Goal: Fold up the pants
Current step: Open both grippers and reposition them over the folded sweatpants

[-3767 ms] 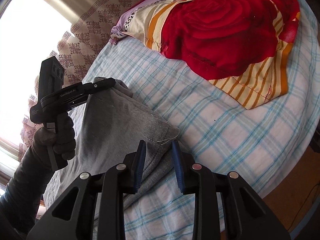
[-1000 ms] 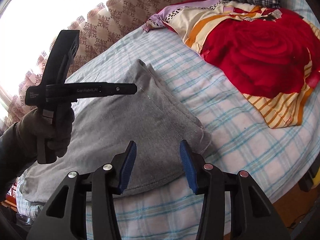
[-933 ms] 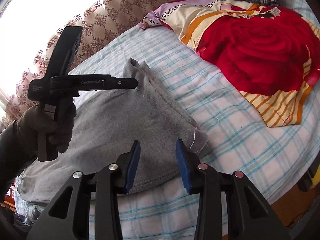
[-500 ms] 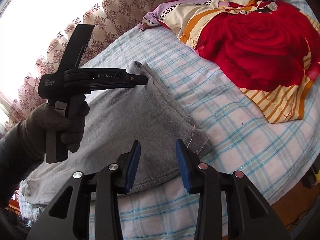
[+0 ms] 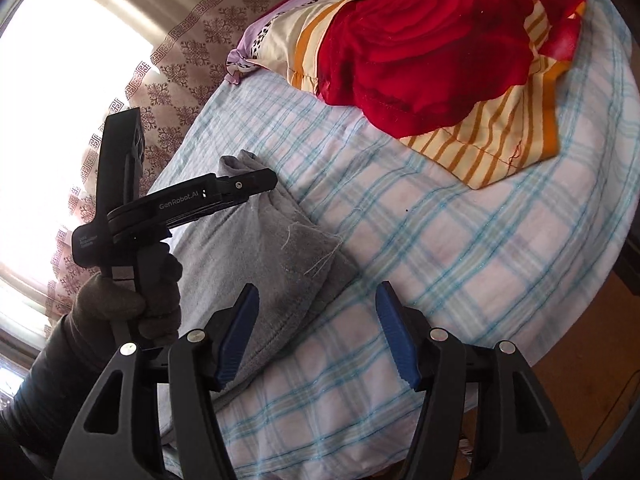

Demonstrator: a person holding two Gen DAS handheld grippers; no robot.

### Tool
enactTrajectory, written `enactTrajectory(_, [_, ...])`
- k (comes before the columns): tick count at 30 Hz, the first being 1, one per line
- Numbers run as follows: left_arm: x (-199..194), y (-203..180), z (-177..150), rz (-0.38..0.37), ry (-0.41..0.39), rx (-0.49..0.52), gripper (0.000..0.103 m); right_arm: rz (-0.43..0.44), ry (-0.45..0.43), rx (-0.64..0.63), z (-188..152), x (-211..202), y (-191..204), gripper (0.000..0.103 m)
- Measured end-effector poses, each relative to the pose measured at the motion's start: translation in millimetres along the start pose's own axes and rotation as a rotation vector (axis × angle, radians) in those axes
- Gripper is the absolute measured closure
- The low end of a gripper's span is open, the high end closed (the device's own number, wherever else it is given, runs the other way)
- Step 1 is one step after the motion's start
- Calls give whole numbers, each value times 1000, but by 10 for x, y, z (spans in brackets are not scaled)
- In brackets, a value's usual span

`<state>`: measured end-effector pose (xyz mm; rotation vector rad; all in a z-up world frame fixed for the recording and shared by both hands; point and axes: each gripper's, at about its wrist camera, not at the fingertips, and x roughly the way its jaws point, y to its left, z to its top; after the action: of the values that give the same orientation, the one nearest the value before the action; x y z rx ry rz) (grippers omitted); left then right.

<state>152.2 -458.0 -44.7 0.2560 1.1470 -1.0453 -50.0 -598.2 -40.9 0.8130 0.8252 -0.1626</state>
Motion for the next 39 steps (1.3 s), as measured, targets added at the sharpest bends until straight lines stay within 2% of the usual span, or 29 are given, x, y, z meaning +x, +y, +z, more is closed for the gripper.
enactTrajectory(5, [-157, -49, 32, -53, 7, -23, 31, 16, 2, 18, 51, 84, 10, 41])
enactTrajectory(8, [-279, -9, 72, -72, 6, -69, 30, 10, -7, 25, 50, 89, 17, 41])
enactTrajectory(13, [-269, 121, 94, -32, 70, -163, 30, -57, -20, 5, 38, 88, 80, 60])
enactTrajectory(16, [-169, 217, 48, -27, 117, -212, 30, -64, -27, -7, 41, 63, 107, 63])
enactTrajectory(19, [-87, 269, 29, -37, 131, -251, 30, -57, -33, -6, 53, 32, 126, 64])
enactTrajectory(27, [-10, 305, 114, -18, 131, -255, 30, -65, -41, -21, 45, 40, 145, 64])
enactTrajectory(29, [-5, 313, 113, -22, 131, -257, 30, -38, -47, -18, 49, 18, 147, 64])
enactTrajectory(36, [6, 318, 113, -29, 127, -264, 29, -29, -33, 84, 24, 132, 18, 57])
enactTrajectory(37, [11, 319, 119, -28, 128, -268, 29, -40, -39, 76, 26, 145, 52, 61])
enactTrajectory(39, [3, 325, 118, -27, 127, -280, 29, -29, -32, 48, 42, 163, 129, 78])
